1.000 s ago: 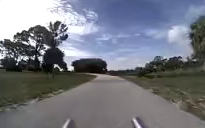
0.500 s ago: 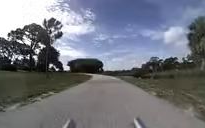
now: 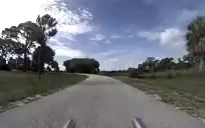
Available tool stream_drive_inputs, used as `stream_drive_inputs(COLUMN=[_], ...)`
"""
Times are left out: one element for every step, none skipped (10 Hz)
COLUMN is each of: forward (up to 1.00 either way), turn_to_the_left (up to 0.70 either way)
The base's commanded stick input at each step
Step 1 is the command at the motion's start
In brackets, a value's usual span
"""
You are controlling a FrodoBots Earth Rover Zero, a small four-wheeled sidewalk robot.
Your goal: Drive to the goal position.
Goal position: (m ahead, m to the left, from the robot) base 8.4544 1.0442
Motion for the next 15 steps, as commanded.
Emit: stream_drive_inputs(forward=[0.69, 0.69, 0.69, 0.69, 0.69, 0.69, 0.69, 0.69, 0.69, 0.69, 0.69, 0.69, 0.69, 0.69, 0.69], turn_to_the_left=[0.03, 0.03, 0.03, 0.03, 0.03, 0.03, 0.03, 0.03, 0.03, 0.03, 0.03, 0.03, 0.03, 0.03, 0.03])
